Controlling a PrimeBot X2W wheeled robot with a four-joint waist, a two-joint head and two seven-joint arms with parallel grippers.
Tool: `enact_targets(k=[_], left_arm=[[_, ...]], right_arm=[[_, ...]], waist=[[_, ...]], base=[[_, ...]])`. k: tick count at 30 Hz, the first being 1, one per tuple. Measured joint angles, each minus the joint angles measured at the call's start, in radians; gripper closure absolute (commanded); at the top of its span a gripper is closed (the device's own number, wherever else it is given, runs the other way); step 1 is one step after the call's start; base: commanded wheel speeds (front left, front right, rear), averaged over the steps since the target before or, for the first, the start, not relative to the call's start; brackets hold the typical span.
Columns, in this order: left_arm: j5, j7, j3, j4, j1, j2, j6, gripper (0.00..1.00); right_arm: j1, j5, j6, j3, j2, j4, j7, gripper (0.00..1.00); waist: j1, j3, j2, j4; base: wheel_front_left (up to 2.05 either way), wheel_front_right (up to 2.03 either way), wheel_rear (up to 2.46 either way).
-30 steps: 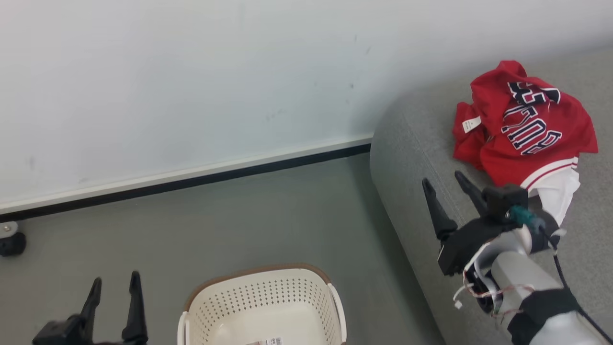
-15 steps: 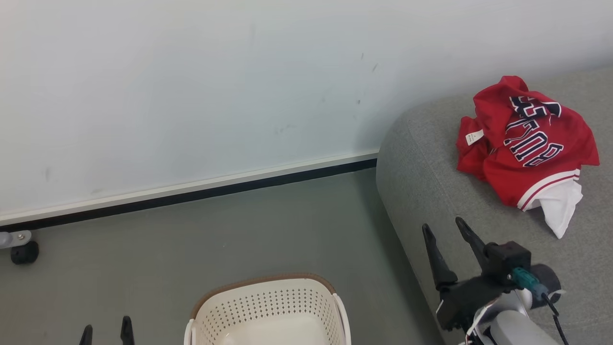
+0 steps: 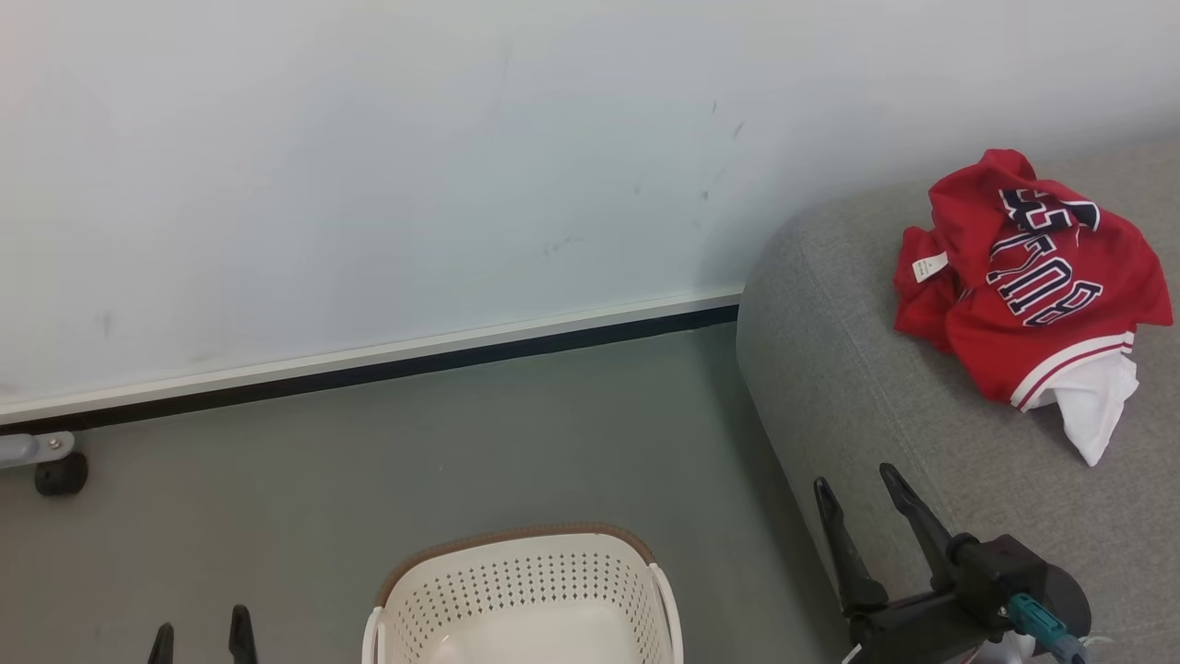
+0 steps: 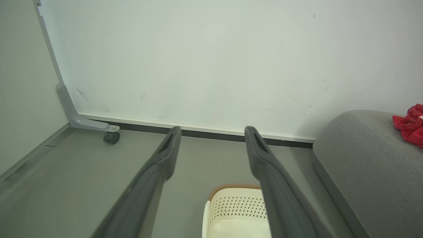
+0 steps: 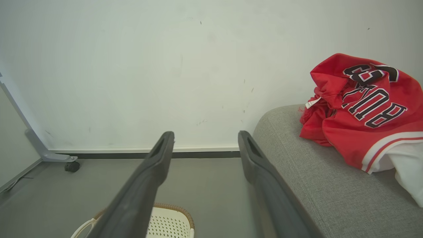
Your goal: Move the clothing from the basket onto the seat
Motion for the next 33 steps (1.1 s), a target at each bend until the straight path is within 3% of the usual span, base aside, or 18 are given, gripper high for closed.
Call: enact_targets(k=[29,30,33], left_arm=[[0.056,0.000,0.012,-0.054,-0.002,-0.007,0.007,0.00],[0.058,0.000,0.011,-0.054,-0.002,-0.007,0.007,1.00],[0.061,0.002,0.004,-0.030,-0.001,-0.019,0.007,1.00]], right_arm=[[0.070,-0.075,-0.005,-0.120,0.034,-0.117,0.000,0.00],[0.070,-0.079,-0.005,-0.122,0.036,-0.118,0.000,1.00],[0.079,-0.078,-0.005,-0.117,0.044,-0.095,0.004,1.00]], waist=[[0.0000,0.025,0.0000,0.008],[0.0000,0.026,0.0000,0.008],[0.0000,0.026,0.0000,0.008]], base=[[0.00,0.00,0.00],[0.00,0.00,0.00],[0.00,0.00,0.00]])
